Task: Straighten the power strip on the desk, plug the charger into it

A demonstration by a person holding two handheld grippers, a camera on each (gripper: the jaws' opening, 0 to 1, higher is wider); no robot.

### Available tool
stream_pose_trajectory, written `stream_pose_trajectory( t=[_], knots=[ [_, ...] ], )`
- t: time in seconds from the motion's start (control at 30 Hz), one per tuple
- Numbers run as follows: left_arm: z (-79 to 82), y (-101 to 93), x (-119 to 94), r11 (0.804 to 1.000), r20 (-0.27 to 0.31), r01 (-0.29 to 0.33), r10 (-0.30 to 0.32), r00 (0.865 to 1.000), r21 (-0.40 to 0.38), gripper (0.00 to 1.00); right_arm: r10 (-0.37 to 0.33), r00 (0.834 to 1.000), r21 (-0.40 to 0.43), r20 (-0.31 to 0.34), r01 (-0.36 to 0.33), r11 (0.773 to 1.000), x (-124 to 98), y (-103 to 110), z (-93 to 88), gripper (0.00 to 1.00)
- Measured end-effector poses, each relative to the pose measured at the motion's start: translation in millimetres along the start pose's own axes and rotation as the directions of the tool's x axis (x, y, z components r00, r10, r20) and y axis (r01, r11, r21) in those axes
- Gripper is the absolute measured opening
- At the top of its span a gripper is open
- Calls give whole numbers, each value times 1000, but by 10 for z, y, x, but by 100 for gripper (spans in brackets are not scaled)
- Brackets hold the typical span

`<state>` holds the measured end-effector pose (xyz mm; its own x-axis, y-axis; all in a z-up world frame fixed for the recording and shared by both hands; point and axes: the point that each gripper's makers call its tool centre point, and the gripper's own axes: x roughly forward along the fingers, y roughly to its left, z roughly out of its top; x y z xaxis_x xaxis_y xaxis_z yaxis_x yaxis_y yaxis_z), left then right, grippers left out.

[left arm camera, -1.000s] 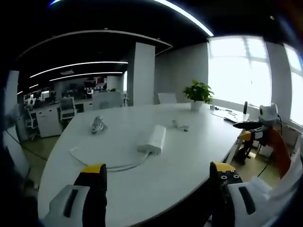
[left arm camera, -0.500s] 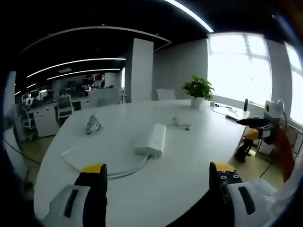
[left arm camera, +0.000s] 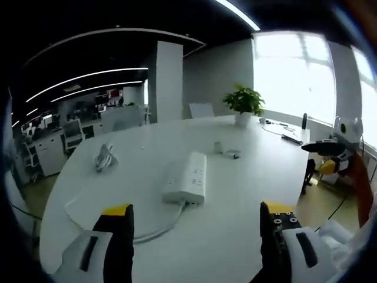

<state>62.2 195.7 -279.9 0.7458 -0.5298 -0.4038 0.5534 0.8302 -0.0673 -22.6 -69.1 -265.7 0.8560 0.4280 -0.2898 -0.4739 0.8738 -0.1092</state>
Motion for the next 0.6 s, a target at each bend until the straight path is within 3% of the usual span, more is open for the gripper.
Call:
stream_pose_trajectory(
  t=[0.3,0.6],
  knots=[
    [43,52,431,1000,-29,24,-24,999,6,85,12,1000,17,-21,-12,1000,77,-42,-104,69],
    [-17,54,798,998,-90,55,-54,994,13,88,13,999,19,-33,-13,1000,127,-128,-130,69]
  ],
)
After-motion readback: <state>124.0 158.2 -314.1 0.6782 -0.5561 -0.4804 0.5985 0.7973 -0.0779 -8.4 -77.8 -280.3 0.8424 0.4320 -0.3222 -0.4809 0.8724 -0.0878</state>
